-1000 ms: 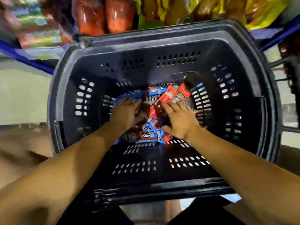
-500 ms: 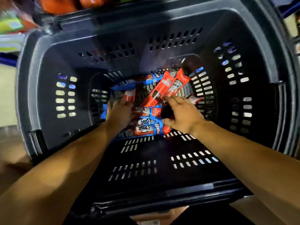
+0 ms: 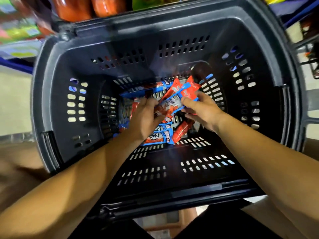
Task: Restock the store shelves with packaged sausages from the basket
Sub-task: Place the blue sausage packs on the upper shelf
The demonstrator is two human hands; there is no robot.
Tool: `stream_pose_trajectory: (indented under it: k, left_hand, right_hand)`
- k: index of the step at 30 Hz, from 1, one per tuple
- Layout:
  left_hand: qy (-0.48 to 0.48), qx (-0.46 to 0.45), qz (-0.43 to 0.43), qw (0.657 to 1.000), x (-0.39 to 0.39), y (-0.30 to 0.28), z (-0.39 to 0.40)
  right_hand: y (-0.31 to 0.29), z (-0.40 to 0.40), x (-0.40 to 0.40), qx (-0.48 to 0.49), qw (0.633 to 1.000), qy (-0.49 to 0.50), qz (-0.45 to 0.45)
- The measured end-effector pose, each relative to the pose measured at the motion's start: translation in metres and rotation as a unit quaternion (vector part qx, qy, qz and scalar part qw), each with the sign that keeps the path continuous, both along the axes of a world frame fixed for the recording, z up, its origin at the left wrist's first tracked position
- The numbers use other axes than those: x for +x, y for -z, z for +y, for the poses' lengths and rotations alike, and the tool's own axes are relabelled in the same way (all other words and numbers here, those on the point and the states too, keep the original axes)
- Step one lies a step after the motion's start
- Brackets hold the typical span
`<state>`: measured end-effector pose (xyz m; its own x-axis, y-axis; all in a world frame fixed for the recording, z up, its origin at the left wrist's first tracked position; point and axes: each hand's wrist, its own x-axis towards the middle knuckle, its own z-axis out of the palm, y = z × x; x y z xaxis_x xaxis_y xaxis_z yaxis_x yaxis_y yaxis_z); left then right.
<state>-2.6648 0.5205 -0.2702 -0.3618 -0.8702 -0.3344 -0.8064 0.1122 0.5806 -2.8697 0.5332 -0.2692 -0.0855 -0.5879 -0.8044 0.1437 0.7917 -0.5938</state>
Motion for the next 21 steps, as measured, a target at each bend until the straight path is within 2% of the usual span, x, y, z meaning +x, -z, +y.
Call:
stream_pose_trajectory:
  k: [2, 5, 7, 9, 11, 13, 16, 18, 21]
  left_hand:
    - [-0.014, 0.018, 0.026, 0.999, -0.005, -0.004, 0.005]
    - [-0.038, 0.053, 0.073, 0.995, -0.004, -0.007, 0.003]
    - [-0.049, 0.156, 0.090, 0.982, 0.004, -0.009, 0.000]
    - [-0.021, 0.260, 0.103, 0.960, 0.013, -0.008, 0.001]
    - [-0.020, 0.306, 0.131, 0.943, 0.018, -0.010, 0.004]
    - [-0.049, 0.312, 0.172, 0.933, 0.015, -0.014, 0.006]
    - [-0.091, 0.300, 0.190, 0.930, 0.002, -0.014, 0.006]
    - [-0.068, 0.294, 0.171, 0.938, -0.006, -0.012, 0.006]
    - [-0.037, 0.298, 0.160, 0.940, -0.010, -0.004, -0.001]
  right_hand:
    - [-0.004, -0.007, -0.003, -0.030, 0.999, 0.017, -0.030]
    - [-0.016, -0.021, -0.010, -0.075, 0.997, 0.031, -0.018]
    - [-0.022, -0.028, -0.014, -0.095, 0.994, 0.056, -0.016]
    - [-0.026, -0.031, -0.016, -0.103, 0.990, 0.091, -0.006]
    - [-0.028, -0.031, -0.012, -0.099, 0.989, 0.108, 0.002]
    - [-0.027, -0.026, -0.004, -0.083, 0.992, 0.098, -0.008]
    - [-0.019, -0.010, 0.008, -0.020, 0.999, -0.007, -0.031]
    - [-0.015, -0.001, 0.015, 0.008, 0.997, -0.063, -0.049]
    - [-0.009, 0.000, 0.013, 0.010, 0.997, -0.046, -0.066]
